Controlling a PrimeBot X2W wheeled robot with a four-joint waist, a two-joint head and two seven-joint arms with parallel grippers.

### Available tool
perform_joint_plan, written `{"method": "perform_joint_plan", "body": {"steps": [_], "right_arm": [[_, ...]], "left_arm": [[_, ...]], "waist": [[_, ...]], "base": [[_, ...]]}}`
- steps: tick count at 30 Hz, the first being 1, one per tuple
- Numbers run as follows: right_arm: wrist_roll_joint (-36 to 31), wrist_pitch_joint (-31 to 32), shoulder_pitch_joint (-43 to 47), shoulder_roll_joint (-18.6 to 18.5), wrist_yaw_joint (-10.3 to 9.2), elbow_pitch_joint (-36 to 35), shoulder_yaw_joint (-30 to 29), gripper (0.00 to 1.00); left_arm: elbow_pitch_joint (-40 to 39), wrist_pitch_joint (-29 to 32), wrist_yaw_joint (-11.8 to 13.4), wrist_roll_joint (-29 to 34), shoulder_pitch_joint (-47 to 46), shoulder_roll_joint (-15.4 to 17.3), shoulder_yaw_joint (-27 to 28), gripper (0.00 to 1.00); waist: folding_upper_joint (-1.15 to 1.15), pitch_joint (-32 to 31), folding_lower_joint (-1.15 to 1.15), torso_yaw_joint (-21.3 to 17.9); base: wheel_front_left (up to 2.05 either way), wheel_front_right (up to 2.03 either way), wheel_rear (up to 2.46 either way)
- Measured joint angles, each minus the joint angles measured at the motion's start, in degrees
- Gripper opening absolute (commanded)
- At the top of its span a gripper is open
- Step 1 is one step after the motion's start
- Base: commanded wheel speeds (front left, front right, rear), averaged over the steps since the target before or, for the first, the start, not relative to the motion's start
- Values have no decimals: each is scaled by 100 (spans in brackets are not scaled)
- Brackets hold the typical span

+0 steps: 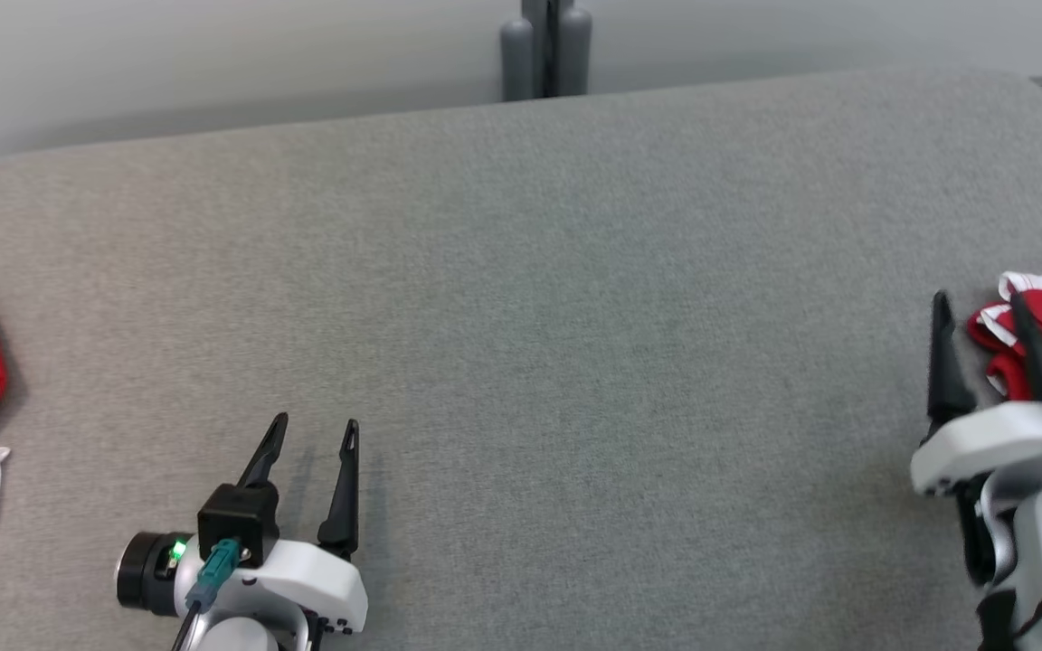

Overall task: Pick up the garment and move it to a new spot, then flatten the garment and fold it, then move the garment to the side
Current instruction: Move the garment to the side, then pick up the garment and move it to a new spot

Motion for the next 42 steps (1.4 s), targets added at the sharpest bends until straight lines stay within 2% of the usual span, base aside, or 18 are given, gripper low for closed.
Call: {"method": "perform_joint_plan", "body": {"steps": [13, 22, 30, 42], "right_arm": [[625, 0, 1414, 137, 0, -420, 476, 100], [669, 0, 1653, 135, 0, -694, 776, 100], [775, 0, 1870, 136, 0, -725, 854, 100], [878, 0, 2013, 135, 0, -612, 911, 100]], "left_arm": [[96, 0, 209, -233, 687, -9, 319, 100], [51, 0, 296, -246, 915, -8, 575, 100], [31, 0, 248, -221, 1086, -10, 713, 100], [-29, 0, 191, -137, 1128, -11, 803, 100]], "waist": [[0, -962, 0, 502], [0, -1359, 0, 717], [0, -1642, 0, 854], [0, -1690, 0, 1097]], "base": [[0, 0, 0], [0, 0, 0], [0, 0, 0], [0, 0, 0]]}}
